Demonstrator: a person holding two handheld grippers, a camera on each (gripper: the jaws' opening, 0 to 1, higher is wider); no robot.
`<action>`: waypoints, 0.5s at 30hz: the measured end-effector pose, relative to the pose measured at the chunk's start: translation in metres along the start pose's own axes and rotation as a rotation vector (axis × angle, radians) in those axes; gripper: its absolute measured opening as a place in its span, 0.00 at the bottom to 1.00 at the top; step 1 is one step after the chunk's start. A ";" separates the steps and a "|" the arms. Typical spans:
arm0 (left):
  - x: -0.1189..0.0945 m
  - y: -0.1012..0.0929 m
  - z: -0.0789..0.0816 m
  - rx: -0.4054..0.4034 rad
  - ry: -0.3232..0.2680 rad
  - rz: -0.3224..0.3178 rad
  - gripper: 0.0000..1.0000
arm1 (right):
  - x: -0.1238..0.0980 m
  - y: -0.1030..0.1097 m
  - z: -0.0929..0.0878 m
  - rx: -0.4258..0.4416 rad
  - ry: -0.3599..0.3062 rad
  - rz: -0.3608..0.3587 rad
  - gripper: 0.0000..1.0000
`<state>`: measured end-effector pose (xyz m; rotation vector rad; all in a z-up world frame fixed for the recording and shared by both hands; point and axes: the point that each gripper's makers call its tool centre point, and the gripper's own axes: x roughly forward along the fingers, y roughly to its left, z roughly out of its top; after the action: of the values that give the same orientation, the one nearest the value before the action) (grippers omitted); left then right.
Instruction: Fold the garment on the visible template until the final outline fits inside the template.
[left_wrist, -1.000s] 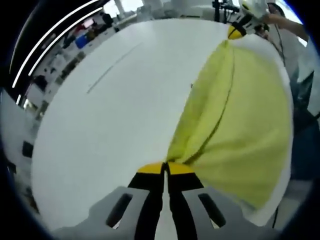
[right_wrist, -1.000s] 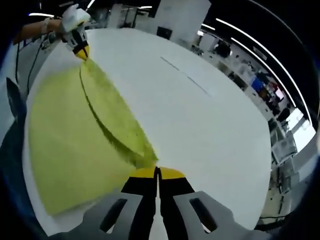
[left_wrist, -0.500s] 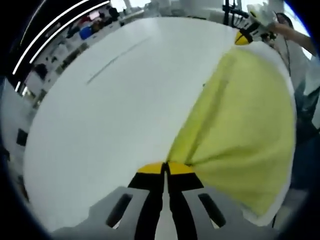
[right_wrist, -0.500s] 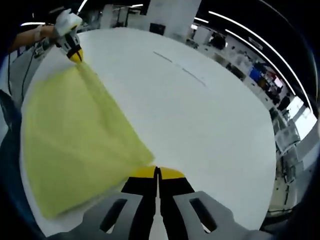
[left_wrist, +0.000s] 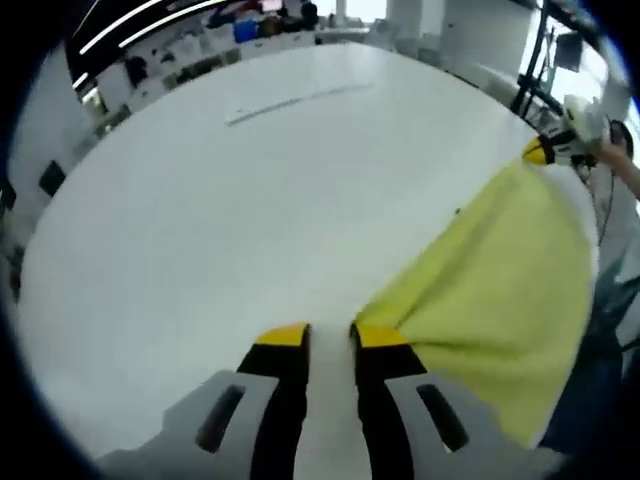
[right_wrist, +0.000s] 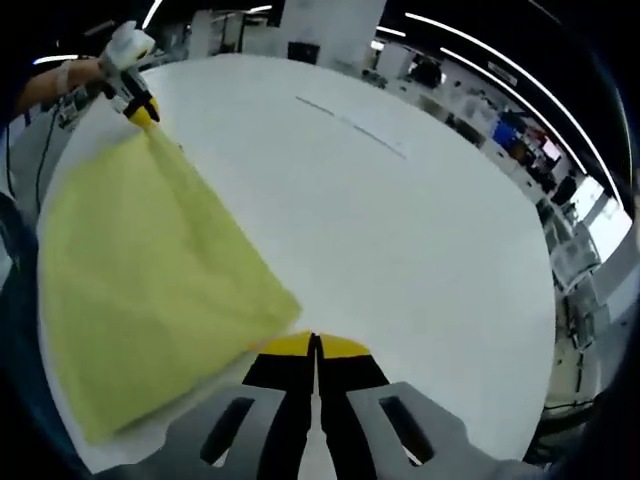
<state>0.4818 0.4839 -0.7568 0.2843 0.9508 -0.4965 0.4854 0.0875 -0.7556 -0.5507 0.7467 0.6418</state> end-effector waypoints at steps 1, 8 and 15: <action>-0.003 0.004 0.002 -0.004 -0.016 0.027 0.18 | -0.003 0.000 0.002 0.007 -0.009 -0.004 0.01; -0.025 0.012 0.004 -0.001 -0.059 0.099 0.10 | -0.023 0.006 0.007 0.041 -0.055 -0.018 0.02; -0.046 -0.010 -0.009 -0.005 -0.075 0.075 0.13 | -0.048 0.024 0.002 0.075 -0.102 -0.018 0.10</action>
<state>0.4480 0.4922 -0.7233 0.2941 0.8656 -0.4336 0.4426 0.0892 -0.7230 -0.4524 0.6665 0.6180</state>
